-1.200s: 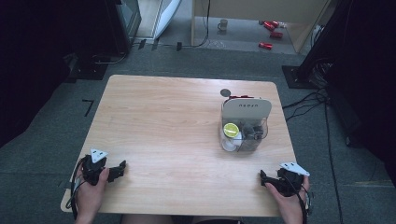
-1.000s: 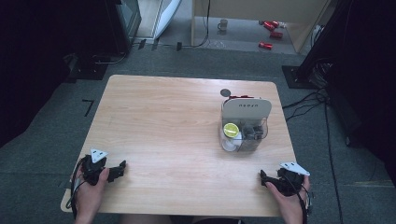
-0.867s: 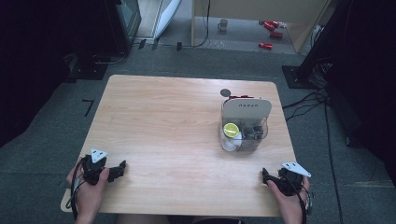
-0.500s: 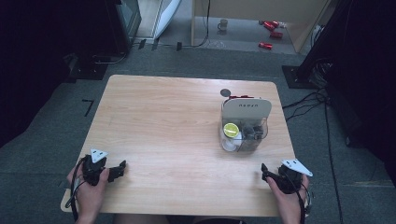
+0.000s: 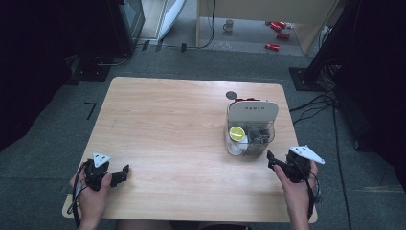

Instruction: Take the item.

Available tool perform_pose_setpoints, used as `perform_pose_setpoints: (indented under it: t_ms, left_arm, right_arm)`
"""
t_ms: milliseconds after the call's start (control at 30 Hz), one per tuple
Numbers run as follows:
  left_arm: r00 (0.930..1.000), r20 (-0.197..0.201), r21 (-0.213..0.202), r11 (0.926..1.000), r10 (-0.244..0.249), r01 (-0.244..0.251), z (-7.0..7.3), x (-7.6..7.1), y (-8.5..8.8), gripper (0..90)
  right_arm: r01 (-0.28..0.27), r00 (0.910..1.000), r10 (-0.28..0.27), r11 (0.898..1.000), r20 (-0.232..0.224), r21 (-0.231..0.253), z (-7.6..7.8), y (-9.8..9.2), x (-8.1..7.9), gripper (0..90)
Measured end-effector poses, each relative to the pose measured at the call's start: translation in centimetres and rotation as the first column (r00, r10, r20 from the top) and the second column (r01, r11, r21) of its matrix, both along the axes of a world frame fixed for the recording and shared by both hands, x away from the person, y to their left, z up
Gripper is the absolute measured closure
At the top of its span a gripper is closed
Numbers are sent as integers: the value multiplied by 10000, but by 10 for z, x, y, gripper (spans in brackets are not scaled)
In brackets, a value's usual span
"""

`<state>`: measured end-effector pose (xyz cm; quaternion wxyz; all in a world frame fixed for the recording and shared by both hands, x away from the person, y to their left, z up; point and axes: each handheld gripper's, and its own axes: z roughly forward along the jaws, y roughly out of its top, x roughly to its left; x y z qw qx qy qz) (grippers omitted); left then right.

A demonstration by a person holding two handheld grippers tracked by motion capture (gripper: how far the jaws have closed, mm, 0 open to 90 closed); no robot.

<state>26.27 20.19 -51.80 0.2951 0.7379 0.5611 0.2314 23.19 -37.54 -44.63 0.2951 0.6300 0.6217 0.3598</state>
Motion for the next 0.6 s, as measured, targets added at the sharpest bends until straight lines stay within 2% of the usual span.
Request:
perform_pose_setpoints:
  t_ms: [67, 200, 300, 600]
  left_arm:
    - [10000, 4, -7, 10000, 3, -3, 0, 0, 0, 64]
    - [10000, 3, -2, 10000, 2, -2, 0, 0, 0, 64]
    - [10000, 8, -7, 10000, 1, -1, 0, 0, 0, 64]
    - [10000, 2, 1, 10000, -1, 1, 0, 0, 0, 64]
  right_arm:
    - [-24, 9999, 24, 10000, 118, 53, 11, -1, 9, 188]
    - [-23, 9999, 24, 10000, 155, -57, 19, -2, 18, 188]
    - [-120, 9996, 121, 9999, 259, -45, 29, -3, 33, 188]
    - [-438, 9977, 440, 9990, 508, -59, 39, 5, 61, 176]
